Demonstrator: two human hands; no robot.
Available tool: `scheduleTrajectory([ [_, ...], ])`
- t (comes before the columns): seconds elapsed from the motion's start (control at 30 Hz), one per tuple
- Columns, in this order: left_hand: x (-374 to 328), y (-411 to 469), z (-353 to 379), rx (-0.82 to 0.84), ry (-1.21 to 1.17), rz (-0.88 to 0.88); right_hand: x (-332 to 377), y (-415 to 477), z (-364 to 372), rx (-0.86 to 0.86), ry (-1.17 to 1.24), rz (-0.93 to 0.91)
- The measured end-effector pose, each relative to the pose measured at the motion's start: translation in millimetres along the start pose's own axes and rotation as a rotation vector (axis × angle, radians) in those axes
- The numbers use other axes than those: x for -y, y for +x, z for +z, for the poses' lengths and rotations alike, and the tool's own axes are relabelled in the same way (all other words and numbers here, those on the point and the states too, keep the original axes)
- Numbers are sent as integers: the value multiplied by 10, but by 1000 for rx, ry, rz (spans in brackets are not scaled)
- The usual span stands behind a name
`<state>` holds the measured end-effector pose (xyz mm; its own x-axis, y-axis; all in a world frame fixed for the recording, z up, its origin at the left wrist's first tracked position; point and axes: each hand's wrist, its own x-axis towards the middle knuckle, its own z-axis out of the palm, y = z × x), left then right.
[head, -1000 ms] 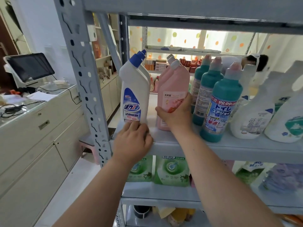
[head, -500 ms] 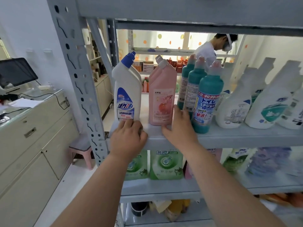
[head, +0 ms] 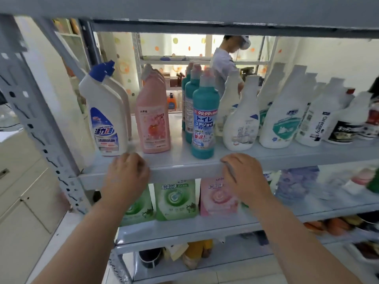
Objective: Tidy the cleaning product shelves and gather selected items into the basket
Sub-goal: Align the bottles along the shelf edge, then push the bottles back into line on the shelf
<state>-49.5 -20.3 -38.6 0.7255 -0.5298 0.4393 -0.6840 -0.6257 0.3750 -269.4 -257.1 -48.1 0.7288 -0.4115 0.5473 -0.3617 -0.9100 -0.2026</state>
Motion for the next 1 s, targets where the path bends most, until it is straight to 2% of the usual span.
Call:
scheduleTrajectory([
  [0.13, -785, -68, 260, 170, -409, 29, -377, -63, 93, -119, 7, -19],
  [0.3, -1415, 258, 506, 49, -783, -116, -460, -125, 281, -205, 59, -86],
  [0.53, -1572, 417, 766, -106, -688, -194, -567, -129, 347, -234, 58, -161],
  [0.67, -1640, 333, 711, -158, -656, -218, -624, -140, 261, -135, 126, -197],
  [0.77, -1709, 193, 591, -103, -800, -212, -653, -158, 142, -19, 187, -195],
  [0.87, -1837, -92, 450, -55, -1056, -224, -623, -147, -8, 32, 380, -153],
  [0.93, -1902, -328, 408, -39, -1320, -279, -572, -195, -128, 25, 683, -79],
  [1.0, -1949, -583, 398, 18, -1558, -350, -466, -282, -208, 124, 1015, 14],
])
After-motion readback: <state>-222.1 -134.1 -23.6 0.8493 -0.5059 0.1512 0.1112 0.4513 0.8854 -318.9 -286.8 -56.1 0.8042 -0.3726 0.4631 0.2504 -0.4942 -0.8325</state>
